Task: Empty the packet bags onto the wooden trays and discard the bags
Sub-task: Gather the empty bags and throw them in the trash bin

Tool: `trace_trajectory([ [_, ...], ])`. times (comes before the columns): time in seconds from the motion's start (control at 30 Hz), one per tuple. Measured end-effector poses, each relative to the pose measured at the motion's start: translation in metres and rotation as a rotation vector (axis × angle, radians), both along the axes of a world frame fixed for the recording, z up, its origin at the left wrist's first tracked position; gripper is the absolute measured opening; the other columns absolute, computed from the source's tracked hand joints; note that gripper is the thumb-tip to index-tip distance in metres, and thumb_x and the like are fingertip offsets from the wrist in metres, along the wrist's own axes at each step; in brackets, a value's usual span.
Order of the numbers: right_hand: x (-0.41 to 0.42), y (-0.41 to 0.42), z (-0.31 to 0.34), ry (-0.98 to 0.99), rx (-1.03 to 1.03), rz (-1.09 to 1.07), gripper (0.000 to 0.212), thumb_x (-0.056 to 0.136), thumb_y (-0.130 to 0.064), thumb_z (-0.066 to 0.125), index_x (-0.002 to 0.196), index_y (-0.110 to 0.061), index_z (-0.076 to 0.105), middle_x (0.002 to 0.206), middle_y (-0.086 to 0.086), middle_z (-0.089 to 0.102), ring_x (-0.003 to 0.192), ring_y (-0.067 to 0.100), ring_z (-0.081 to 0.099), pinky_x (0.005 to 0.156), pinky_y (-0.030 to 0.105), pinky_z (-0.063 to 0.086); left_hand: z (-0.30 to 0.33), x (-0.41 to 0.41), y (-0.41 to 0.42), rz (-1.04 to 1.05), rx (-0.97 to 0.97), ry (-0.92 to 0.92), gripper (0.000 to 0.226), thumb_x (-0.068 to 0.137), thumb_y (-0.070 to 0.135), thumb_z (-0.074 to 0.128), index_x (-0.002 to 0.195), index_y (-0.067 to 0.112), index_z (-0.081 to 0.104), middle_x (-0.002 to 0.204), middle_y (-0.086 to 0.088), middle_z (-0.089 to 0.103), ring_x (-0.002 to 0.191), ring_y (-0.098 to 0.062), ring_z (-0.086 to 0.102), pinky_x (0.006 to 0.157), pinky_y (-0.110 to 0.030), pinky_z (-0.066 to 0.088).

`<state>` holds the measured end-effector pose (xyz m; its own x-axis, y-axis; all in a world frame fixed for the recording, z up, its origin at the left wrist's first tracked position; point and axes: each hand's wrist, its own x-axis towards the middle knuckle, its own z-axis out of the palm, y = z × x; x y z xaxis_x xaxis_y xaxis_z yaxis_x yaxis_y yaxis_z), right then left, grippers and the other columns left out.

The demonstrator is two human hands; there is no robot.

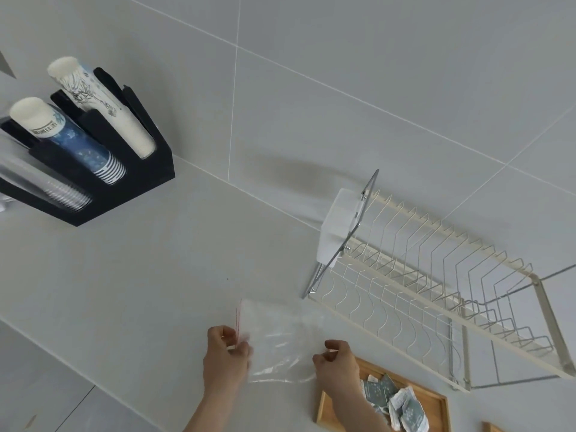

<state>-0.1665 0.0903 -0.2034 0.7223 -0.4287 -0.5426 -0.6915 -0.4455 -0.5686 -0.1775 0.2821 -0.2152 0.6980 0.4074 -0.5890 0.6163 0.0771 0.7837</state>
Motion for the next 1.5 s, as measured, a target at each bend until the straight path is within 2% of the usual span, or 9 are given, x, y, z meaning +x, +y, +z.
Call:
trace_trajectory([
  [0.2,0.007,-0.011,0.007,-0.016,0.399,-0.15,0.052,0.092,-0.036,0.07,0.136,-0.022,0.048,0.123,0.007,0.062,0.099,0.027,0.067,0.095,0.045,0.057,0.036,0.009,0.001,-0.02,-0.331,-0.18,0.034,0.084,-0.01,0.06,0.11,0.01,0.049,0.104,-0.01,0.073,0.068,-0.023,0.064,0.051,-0.025,0.044],
  [0.33,0.007,-0.013,0.009,-0.031,0.625,-0.23,0.061,0.089,-0.046,0.068,0.137,-0.013,0.054,0.128,0.014,0.063,0.114,0.03,0.061,0.094,0.043,0.053,0.053,0.017,0.003,-0.074,-0.555,-0.256,0.031,0.084,-0.009,0.062,0.106,0.011,0.054,0.106,-0.016,0.074,0.079,-0.026,0.06,0.065,-0.036,0.044],
  [0.43,0.006,-0.016,0.019,-0.008,0.786,-0.258,0.064,0.085,-0.054,0.064,0.128,-0.007,0.065,0.121,0.026,0.071,0.119,0.04,0.064,0.105,0.048,0.048,0.064,0.02,0.0,-0.091,-0.751,-0.323,0.03,0.088,-0.014,0.052,0.103,0.012,0.057,0.101,-0.011,0.071,0.078,-0.019,0.065,0.063,-0.026,0.054],
  [0.53,0.0,-0.027,0.026,-0.018,0.974,-0.241,0.062,0.093,-0.058,0.051,0.129,-0.01,0.066,0.126,0.026,0.07,0.125,0.043,0.061,0.107,0.051,0.045,0.065,0.021,-0.004,-0.102,-0.965,-0.356,0.04,0.077,-0.01,0.056,0.114,0.006,0.059,0.111,-0.017,0.065,0.104,-0.03,0.057,0.093,-0.04,0.044],
  [0.63,-0.01,-0.035,0.031,-0.024,1.08,-0.21,0.054,0.093,-0.052,0.057,0.127,-0.012,0.069,0.131,0.024,0.067,0.121,0.043,0.063,0.095,0.052,0.05,0.064,0.019,-0.012,-0.18,-1.078,-0.332,0.064,0.068,-0.004,0.061,0.131,-0.001,0.053,0.119,-0.02,0.062,0.116,-0.035,0.052,0.103,-0.048,0.039],
  [0.87,-0.026,-0.075,0.023,-0.251,0.883,-0.271,0.04,0.083,-0.003,0.072,0.123,0.0,0.068,0.12,0.026,0.072,0.116,0.049,0.064,0.089,0.055,0.056,0.068,0.015,-0.037,-0.292,-0.731,-0.19,0.05,0.064,0.023,0.082,0.111,0.011,0.067,0.099,-0.003,0.073,0.086,-0.019,0.069,0.068,-0.031,0.05],
  [1.03,-0.04,-0.11,0.031,-0.339,0.713,-0.347,0.048,0.072,-0.017,0.082,0.114,0.0,0.07,0.108,0.031,0.073,0.088,0.04,0.066,0.076,0.045,0.05,0.056,0.011,-0.068,-0.41,-0.319,-0.071,0.024,0.087,0.011,0.072,0.109,0.005,0.064,0.085,-0.009,0.068,0.069,-0.021,0.065,0.057,-0.029,0.053],
  [1.2,-0.063,-0.14,0.047,-0.237,0.705,-0.361,0.025,0.091,-0.024,0.073,0.107,-0.005,0.075,0.104,0.023,0.076,0.092,0.04,0.073,0.076,0.043,0.058,0.052,0.014,-0.098,-0.401,-0.267,-0.086,0.017,0.086,-0.003,0.066,0.103,-0.002,0.063,0.073,-0.012,0.062,0.063,-0.025,0.055,0.054,-0.03,0.044],
  [1.5,-0.099,-0.192,0.046,-0.285,0.513,-0.482,0.017,0.09,0.002,0.068,0.107,0.001,0.07,0.088,0.018,0.068,0.072,0.029,0.068,0.053,0.032,0.058,0.05,0.007,-0.144,-0.701,-0.076,-0.083,0.023,0.085,0.008,0.067,0.099,0.026,0.068,0.088,-0.01,0.075,0.064,-0.023,0.065,0.056,-0.031,0.052],
])
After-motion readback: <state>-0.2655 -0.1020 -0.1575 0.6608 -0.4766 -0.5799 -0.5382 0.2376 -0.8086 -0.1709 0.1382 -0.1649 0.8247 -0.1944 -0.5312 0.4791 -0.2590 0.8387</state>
